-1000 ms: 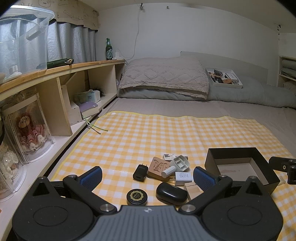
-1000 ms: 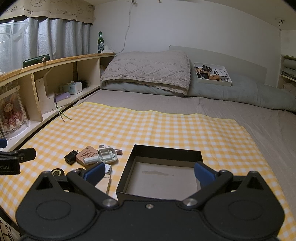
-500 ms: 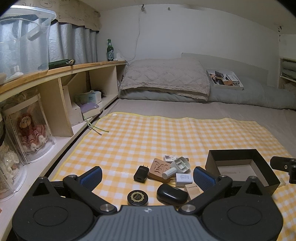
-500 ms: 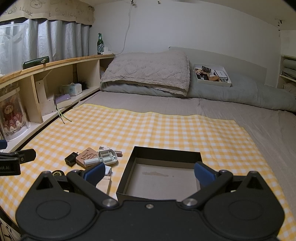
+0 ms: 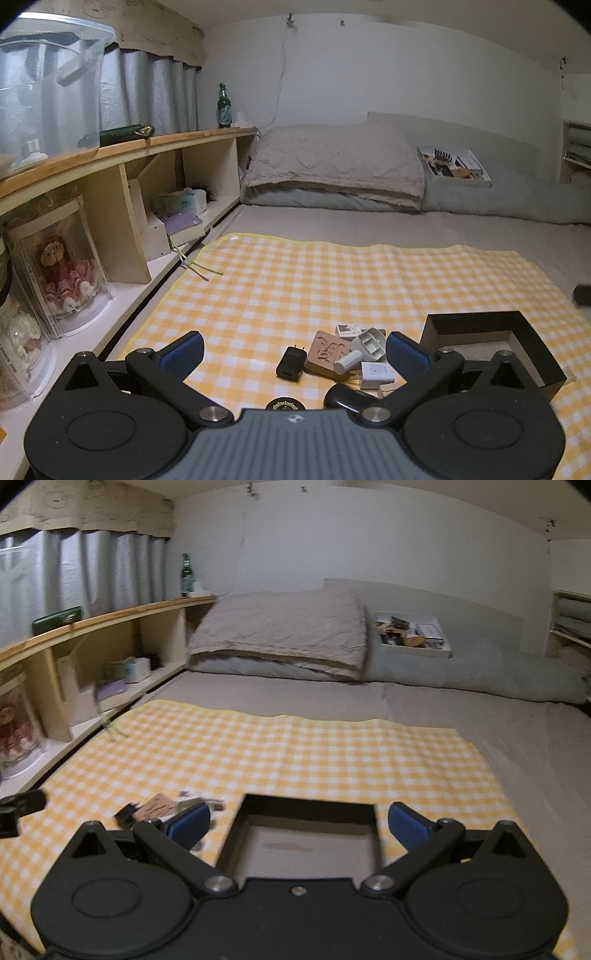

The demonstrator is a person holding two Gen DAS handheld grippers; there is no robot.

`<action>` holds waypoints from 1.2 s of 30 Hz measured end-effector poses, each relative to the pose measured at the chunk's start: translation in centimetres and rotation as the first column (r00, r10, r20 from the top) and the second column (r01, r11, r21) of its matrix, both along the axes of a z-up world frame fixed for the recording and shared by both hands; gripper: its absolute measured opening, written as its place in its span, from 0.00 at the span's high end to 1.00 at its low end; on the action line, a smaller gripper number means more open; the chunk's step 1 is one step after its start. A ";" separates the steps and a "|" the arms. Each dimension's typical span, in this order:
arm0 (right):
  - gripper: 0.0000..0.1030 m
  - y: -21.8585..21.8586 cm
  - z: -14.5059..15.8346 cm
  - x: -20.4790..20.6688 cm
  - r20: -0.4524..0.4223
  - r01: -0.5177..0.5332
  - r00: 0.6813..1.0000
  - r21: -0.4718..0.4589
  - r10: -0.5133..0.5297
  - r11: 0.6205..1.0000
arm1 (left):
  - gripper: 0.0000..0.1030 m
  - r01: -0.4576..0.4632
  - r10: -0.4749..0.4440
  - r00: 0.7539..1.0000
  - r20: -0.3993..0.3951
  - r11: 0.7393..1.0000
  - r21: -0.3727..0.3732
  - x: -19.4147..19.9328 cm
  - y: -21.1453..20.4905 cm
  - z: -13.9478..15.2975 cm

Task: Organize rigid objects
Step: 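Lower the left tool and grasp the round black tin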

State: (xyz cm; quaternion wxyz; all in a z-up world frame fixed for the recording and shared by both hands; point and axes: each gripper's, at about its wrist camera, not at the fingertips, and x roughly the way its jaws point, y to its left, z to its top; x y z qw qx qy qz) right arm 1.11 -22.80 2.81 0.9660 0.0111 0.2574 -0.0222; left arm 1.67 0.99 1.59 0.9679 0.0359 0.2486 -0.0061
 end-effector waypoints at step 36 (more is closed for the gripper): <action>0.93 -9.5 -12.9 16.2 -0.590 0.219 0.798 0.092 -0.124 0.971 | 0.27 0.122 -0.035 0.844 -0.535 0.984 0.129 12.7 1.6 -12.7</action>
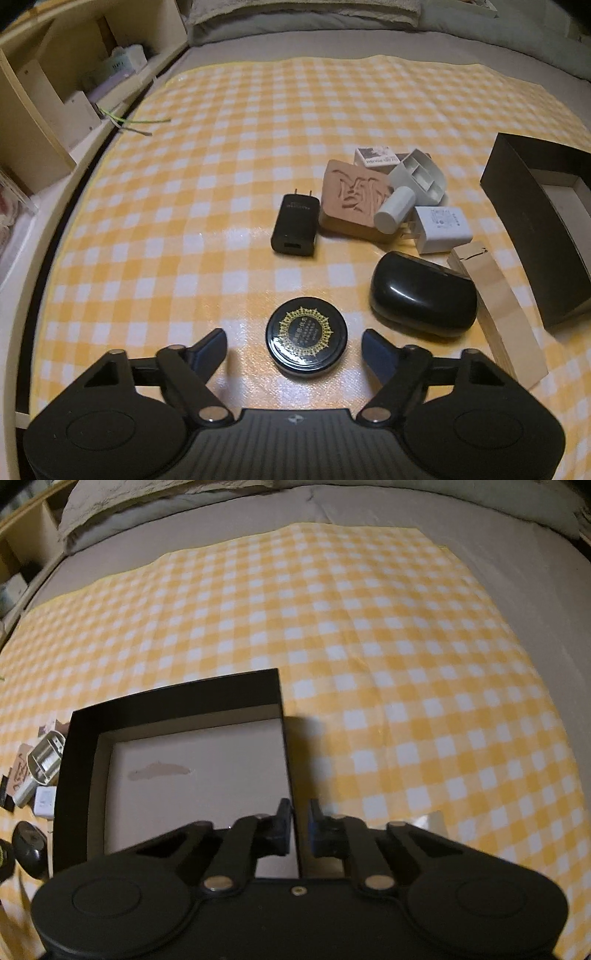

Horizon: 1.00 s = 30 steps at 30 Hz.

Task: Organize rigid objects
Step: 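Lower the left tool and grasp the round black tin, then carry the tin with the left tool into the black box and release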

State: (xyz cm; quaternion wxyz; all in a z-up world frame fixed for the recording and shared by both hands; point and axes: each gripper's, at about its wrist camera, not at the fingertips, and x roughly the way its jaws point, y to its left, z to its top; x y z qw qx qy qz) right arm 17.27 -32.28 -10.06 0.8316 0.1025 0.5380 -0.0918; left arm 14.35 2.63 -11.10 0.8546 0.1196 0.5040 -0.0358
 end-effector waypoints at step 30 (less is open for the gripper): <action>0.96 1.6 -0.2 1.0 -0.051 -0.069 0.997 -0.062 0.065 0.996 | 0.51 0.003 0.017 0.995 0.094 0.979 -0.202 3.1 -6.8 5.5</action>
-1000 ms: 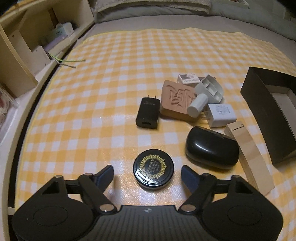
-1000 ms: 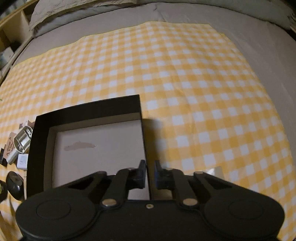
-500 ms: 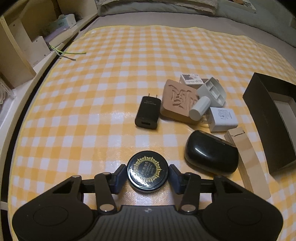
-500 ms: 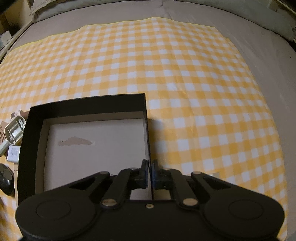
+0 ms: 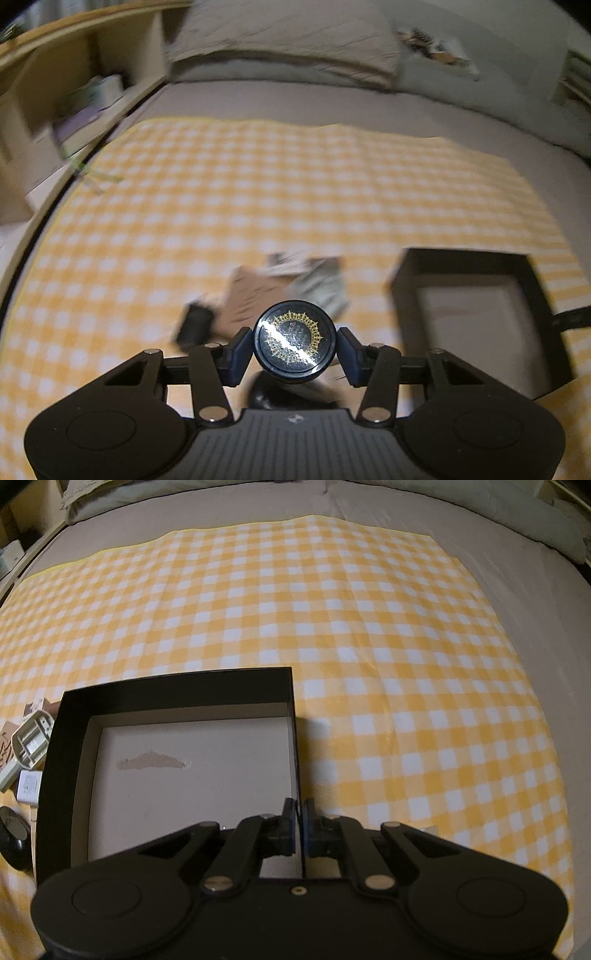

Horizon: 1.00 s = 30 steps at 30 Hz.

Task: Organize rigid objects
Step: 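Carry the tin with the left tool into the black box and release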

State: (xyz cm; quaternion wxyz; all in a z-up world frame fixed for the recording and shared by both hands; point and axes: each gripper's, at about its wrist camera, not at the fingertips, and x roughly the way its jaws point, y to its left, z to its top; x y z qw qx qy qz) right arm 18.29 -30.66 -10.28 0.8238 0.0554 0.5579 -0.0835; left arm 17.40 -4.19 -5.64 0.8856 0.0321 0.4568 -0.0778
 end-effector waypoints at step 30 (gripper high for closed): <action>0.97 -1.8 0.0 0.1 0.025 -0.082 0.996 0.102 0.080 0.991 | 0.51 0.138 -0.190 0.957 -0.217 0.962 -0.235 7.4 -21.4 -6.6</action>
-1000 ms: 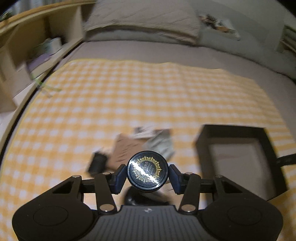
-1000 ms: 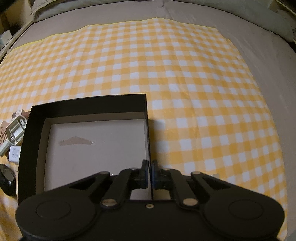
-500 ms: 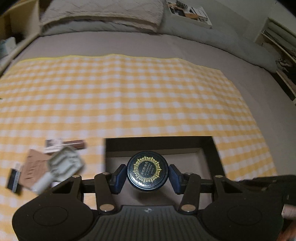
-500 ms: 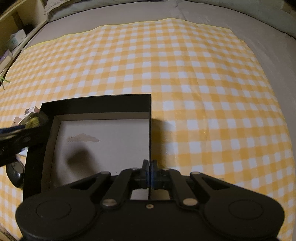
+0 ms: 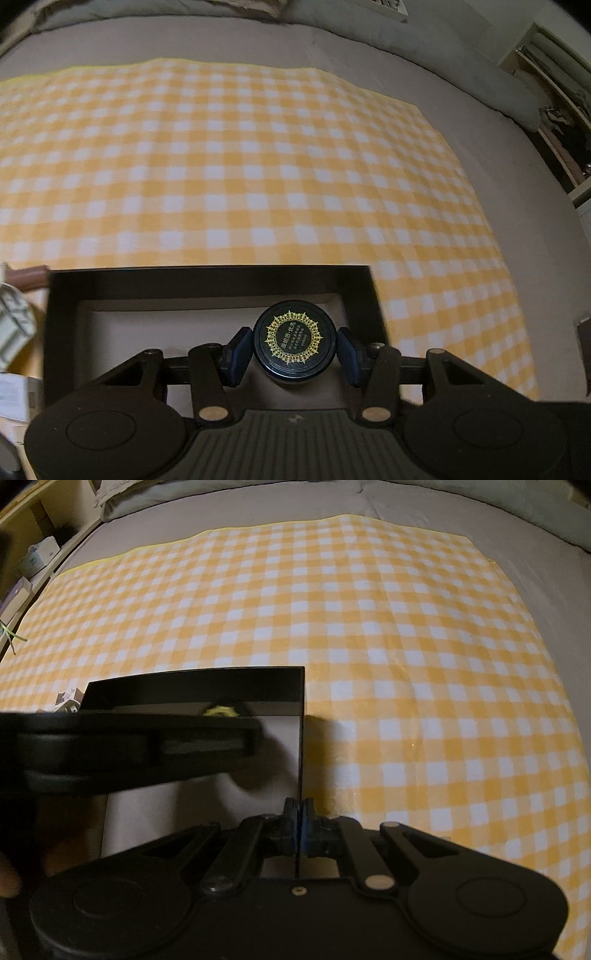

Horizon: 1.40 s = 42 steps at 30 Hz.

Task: Organize rigid objects
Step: 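Carry the tin with the left tool into the black box and release, then move the left tool back and grasp the black earbud case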

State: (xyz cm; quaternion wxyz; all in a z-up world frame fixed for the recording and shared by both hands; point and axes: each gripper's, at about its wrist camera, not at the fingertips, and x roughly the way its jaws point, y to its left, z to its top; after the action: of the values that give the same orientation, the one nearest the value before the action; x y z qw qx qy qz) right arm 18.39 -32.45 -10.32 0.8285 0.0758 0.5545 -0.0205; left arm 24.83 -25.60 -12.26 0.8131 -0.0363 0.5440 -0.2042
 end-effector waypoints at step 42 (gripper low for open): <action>0.97 0.9 0.0 0.0 0.022 -0.004 1.000 0.011 0.004 1.000 | 0.00 -0.125 0.136 0.951 0.276 0.990 -0.060 -6.2 13.4 8.8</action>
State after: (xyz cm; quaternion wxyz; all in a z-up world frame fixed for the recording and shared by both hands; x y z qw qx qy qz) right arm 18.41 -31.59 -10.30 0.8340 0.0794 0.5458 -0.0151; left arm 18.59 -12.18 -3.48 0.8924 -0.0599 0.4159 -0.1644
